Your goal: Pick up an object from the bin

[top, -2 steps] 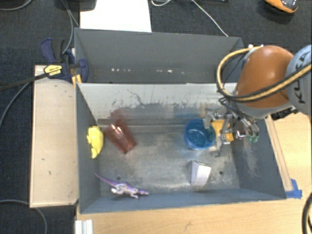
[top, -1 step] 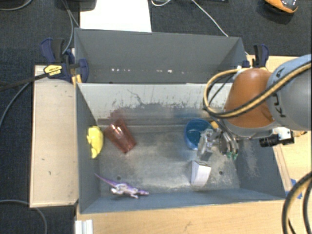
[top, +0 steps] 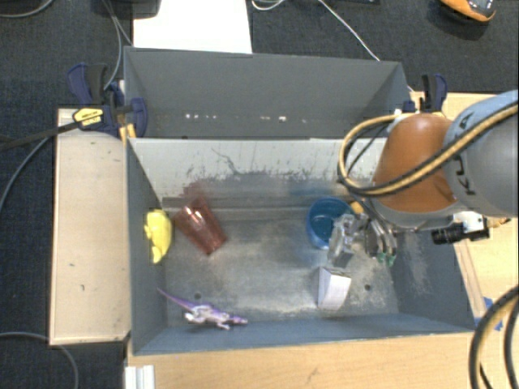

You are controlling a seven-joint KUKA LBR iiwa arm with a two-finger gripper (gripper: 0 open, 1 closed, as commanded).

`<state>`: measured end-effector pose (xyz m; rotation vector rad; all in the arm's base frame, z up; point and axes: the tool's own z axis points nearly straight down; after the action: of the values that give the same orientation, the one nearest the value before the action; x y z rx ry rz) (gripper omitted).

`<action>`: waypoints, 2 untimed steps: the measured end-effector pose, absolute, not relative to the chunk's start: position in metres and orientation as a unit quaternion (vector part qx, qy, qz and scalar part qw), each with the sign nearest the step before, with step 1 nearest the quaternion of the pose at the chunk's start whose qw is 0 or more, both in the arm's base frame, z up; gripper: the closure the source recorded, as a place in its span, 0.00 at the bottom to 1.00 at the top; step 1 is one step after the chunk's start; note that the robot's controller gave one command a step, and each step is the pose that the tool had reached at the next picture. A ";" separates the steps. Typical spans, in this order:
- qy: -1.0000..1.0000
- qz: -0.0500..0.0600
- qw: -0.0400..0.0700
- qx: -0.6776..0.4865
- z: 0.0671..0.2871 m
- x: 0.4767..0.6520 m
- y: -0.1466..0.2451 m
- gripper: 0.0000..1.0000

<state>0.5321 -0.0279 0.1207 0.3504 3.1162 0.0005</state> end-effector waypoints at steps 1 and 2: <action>0.997 0.000 0.000 0.083 0.161 0.529 -0.021 1.00; 1.000 -0.001 0.006 0.021 0.178 0.531 0.022 1.00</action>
Offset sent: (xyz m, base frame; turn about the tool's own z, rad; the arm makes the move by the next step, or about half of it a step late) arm -0.0029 0.0852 0.0614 -0.2513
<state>0.5314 0.0217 0.1780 0.0654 3.1283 -0.0029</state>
